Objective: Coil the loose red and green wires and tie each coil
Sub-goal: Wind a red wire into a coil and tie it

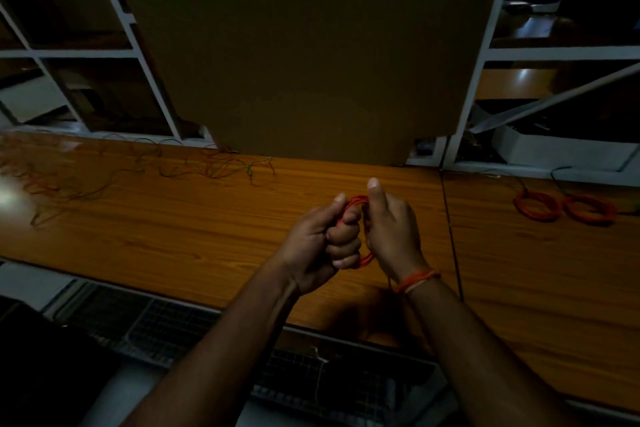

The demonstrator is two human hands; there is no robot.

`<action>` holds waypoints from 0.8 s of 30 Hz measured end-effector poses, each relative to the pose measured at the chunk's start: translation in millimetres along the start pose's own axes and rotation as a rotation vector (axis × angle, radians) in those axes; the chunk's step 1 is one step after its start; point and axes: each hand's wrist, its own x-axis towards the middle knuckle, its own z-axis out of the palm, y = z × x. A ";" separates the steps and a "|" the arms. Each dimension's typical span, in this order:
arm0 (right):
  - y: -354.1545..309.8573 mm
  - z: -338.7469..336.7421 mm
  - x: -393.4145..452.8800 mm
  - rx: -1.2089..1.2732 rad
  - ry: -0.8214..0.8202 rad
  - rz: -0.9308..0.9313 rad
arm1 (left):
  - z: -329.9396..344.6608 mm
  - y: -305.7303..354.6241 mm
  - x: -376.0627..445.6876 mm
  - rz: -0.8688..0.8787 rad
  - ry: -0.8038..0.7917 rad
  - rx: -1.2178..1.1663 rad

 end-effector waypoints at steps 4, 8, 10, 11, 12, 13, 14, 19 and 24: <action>4.2 -12.0 -6.1 0.292 -0.257 0.171 | -13.0 6.6 -5.5 0.033 0.046 -0.202; 24.0 -30.0 -22.0 0.271 -0.425 0.232 | -27.1 23.3 -14.3 0.125 0.085 -0.337; 38.4 -36.5 -31.4 0.258 -0.463 0.194 | -28.6 31.8 -18.2 0.189 0.166 -0.351; 46.4 -40.5 -36.0 0.256 -0.458 0.173 | -30.4 35.8 -20.0 0.219 0.200 -0.364; 52.8 -44.1 -40.4 0.259 -0.430 0.157 | -32.6 39.5 -21.9 0.244 0.221 -0.380; 58.9 -47.9 -44.3 0.280 -0.384 0.155 | -34.8 42.3 -23.4 0.263 0.229 -0.399; 63.7 -51.1 -47.2 0.324 -0.328 0.173 | -36.6 44.3 -24.6 0.274 0.234 -0.419; 79.2 -58.5 -58.2 0.278 -0.188 0.256 | -39.1 43.0 -28.1 0.302 0.296 -0.484; 78.2 -65.8 -66.6 0.115 -0.136 0.215 | -40.8 43.8 -30.3 0.321 0.362 -0.430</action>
